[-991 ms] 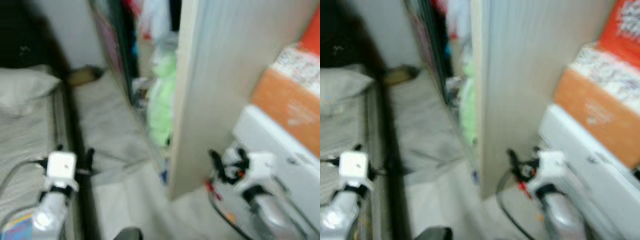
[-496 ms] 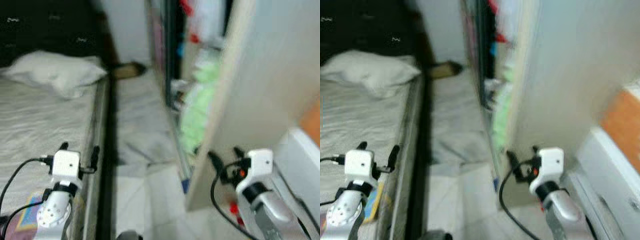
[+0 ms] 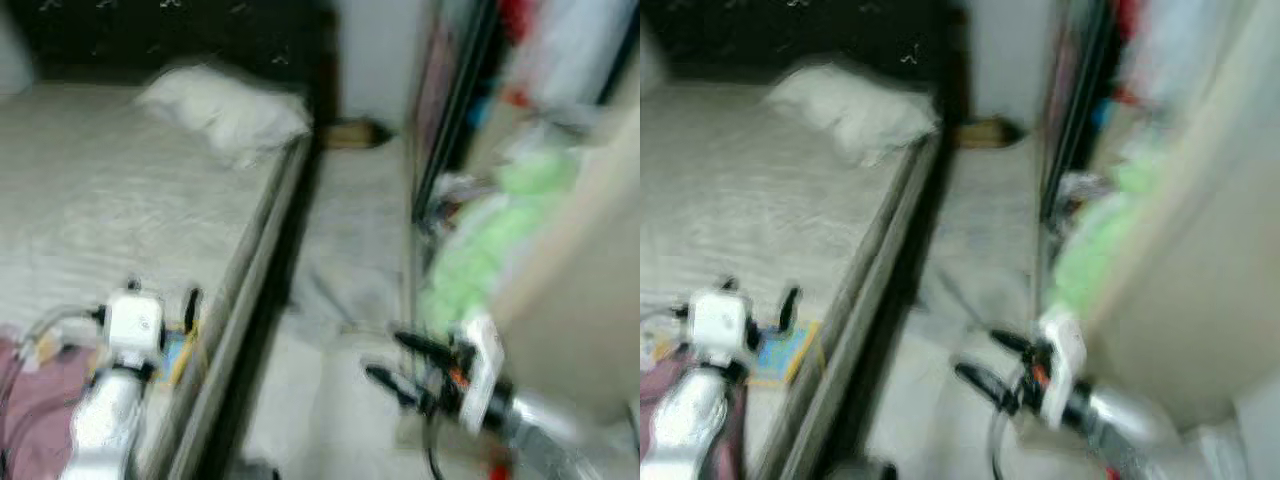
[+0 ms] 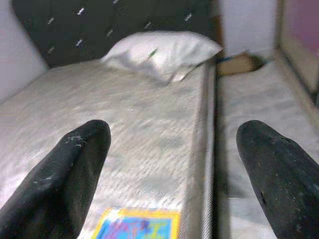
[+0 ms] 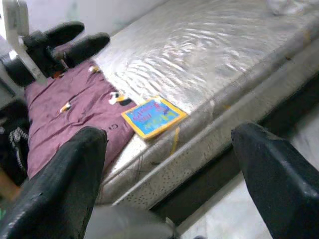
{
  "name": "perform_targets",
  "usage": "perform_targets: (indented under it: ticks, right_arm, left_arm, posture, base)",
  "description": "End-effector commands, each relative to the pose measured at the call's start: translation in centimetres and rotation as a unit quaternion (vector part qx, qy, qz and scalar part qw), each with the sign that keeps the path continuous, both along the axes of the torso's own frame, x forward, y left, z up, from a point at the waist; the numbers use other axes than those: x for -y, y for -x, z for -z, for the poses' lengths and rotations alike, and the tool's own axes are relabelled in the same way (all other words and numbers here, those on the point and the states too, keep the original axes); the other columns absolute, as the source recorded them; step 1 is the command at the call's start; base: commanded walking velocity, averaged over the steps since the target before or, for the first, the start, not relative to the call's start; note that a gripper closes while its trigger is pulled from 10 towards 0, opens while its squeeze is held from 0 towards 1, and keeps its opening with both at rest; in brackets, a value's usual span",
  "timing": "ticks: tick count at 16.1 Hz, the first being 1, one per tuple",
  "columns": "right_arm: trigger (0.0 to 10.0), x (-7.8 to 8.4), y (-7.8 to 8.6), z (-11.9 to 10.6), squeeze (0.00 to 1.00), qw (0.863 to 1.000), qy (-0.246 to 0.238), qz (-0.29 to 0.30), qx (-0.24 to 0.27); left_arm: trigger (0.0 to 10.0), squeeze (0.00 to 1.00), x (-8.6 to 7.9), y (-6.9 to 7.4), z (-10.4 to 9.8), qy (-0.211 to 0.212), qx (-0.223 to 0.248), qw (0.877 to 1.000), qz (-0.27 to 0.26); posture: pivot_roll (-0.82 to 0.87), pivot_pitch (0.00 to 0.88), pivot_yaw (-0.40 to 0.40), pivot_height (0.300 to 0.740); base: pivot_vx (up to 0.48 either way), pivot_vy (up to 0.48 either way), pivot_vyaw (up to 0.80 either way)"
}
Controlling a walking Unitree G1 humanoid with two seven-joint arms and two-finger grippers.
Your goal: Clean up the room
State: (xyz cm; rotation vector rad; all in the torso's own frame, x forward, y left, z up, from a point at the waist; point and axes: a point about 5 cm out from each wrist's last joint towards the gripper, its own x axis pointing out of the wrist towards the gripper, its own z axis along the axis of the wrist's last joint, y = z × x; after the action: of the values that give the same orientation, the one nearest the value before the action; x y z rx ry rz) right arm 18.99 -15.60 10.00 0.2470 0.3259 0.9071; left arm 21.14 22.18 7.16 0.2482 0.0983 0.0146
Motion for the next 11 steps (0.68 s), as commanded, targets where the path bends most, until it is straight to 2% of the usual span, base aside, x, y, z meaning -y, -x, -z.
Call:
perform_targets:
  ticks: [1, 5, 8, 11]
  right_arm:
    - [10.0, 0.6, -0.5, 0.1, 0.0, 0.999, 0.015, 0.03, 0.012]
    - [10.0, -0.1, -2.9, -0.9, 0.0, 0.99, 0.019, 0.12, 0.073]
    - [10.0, -0.4, -4.7, -1.6, 0.0, 0.972, 0.023, 0.207, 0.112]
    - [10.0, -0.6, -5.2, -1.6, 0.0, 0.96, 0.035, 0.247, 0.127]
  left_arm:
    - [10.0, 0.0, 0.3, -0.2, -0.1, 0.002, 0.001, 1.0, 0.006]
    - [10.0, 0.0, 0.5, -0.5, -0.2, 0.003, 0.002, 1.0, 0.008]
    - [10.0, 0.0, 0.6, -0.9, -0.3, 0.004, 0.005, 1.0, 0.004]
    - [10.0, 0.0, 0.8, -1.2, -0.3, 0.006, 0.007, 1.0, 0.004]
  posture:
    - [-0.06, 0.034, -0.001, 0.74]
    - [-0.06, 0.037, 0.002, 0.74]
    - [-0.06, 0.037, 0.005, 0.74]
    - [-0.06, 0.036, 0.007, 0.74]
  base:
    - [0.0, 0.0, 0.8]
    - [0.0, 0.0, 0.8]
    - [0.0, 0.0, 0.8]
    - [0.0, 0.0, 0.8]
